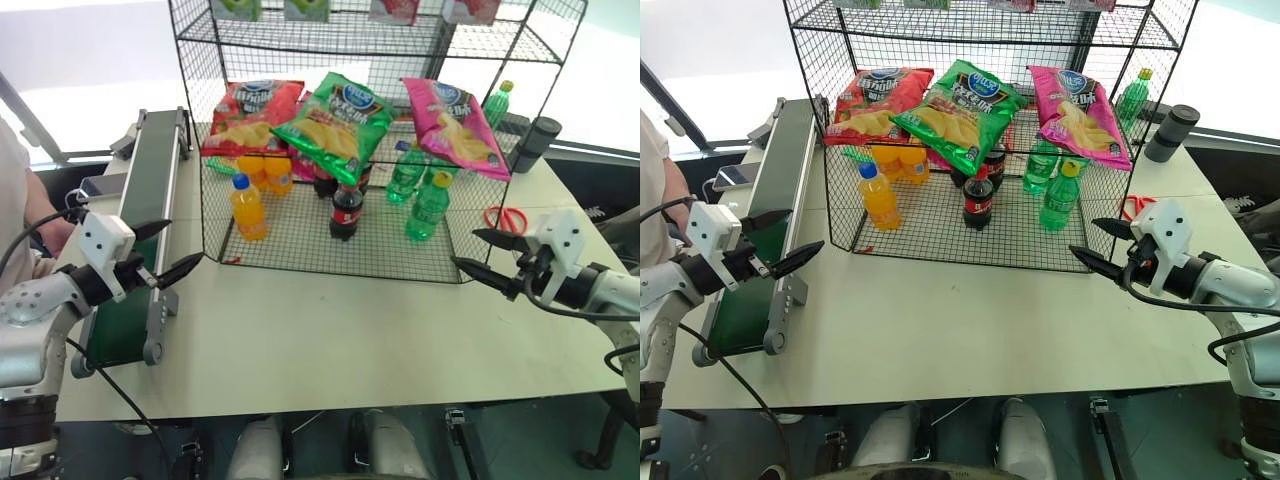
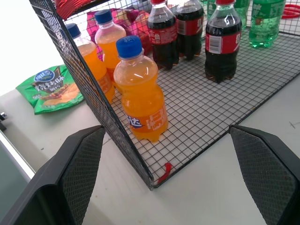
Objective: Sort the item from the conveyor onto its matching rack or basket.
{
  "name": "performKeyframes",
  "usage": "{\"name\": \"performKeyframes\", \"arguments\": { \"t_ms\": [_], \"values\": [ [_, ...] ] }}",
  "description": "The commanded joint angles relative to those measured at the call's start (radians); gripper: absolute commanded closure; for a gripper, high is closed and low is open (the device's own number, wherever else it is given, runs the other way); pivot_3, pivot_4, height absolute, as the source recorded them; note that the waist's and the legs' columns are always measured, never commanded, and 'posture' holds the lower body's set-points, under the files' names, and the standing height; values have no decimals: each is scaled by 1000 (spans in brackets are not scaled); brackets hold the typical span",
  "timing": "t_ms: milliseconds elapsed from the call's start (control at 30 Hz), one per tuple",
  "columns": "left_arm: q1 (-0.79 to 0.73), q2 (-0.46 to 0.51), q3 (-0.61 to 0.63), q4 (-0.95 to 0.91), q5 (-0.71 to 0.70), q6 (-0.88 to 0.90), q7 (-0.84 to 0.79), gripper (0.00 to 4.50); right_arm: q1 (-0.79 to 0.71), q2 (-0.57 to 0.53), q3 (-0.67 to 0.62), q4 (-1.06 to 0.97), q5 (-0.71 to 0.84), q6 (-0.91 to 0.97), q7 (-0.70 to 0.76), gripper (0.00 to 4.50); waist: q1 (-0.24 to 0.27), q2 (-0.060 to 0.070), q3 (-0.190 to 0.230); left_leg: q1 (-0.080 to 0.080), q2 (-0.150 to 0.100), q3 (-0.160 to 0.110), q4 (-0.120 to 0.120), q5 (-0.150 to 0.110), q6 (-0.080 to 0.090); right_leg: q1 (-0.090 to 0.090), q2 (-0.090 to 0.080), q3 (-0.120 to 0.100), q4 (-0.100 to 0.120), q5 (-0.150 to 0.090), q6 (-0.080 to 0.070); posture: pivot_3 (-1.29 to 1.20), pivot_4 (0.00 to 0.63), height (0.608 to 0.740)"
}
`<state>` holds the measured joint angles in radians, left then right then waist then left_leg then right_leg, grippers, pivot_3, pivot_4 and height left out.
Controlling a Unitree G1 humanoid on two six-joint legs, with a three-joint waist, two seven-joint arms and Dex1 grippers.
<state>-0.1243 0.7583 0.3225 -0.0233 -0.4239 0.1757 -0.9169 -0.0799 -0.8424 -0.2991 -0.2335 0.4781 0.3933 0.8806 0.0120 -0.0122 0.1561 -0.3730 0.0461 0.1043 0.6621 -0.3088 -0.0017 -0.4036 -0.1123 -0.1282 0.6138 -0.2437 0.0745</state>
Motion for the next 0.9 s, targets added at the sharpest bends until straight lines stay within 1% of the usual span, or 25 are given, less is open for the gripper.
{"name": "performKeyframes", "arguments": {
  "t_ms": [33, 167, 900],
  "values": [
    [-9, 4, -2, -27, 5, -15, 3, 0, -11, 1, -9, -31, 0, -9, -5, 1278, 0, 0, 0, 0, 0, 0, 0, 0, 0, 0, 0, 0, 0, 0, 0, 0, 150, 740],
    [-17, 1, -5, -26, 21, -31, 22, 0, -10, 1, -8, -31, -2, -11, -6, 1278, 0, 0, 0, 0, 0, 0, 0, 0, 0, 0, 0, 0, 0, 0, 0, 0, 150, 740],
    [-53, -22, -28, 25, 26, -87, 3, 0, -14, -1, -1, -5, -43, -54, 5, 1278, 0, 0, 0, 0, 0, 0, 0, 0, 0, 0, 0, 0, 0, 0, 0, 0, 150, 740]
  ]
}}
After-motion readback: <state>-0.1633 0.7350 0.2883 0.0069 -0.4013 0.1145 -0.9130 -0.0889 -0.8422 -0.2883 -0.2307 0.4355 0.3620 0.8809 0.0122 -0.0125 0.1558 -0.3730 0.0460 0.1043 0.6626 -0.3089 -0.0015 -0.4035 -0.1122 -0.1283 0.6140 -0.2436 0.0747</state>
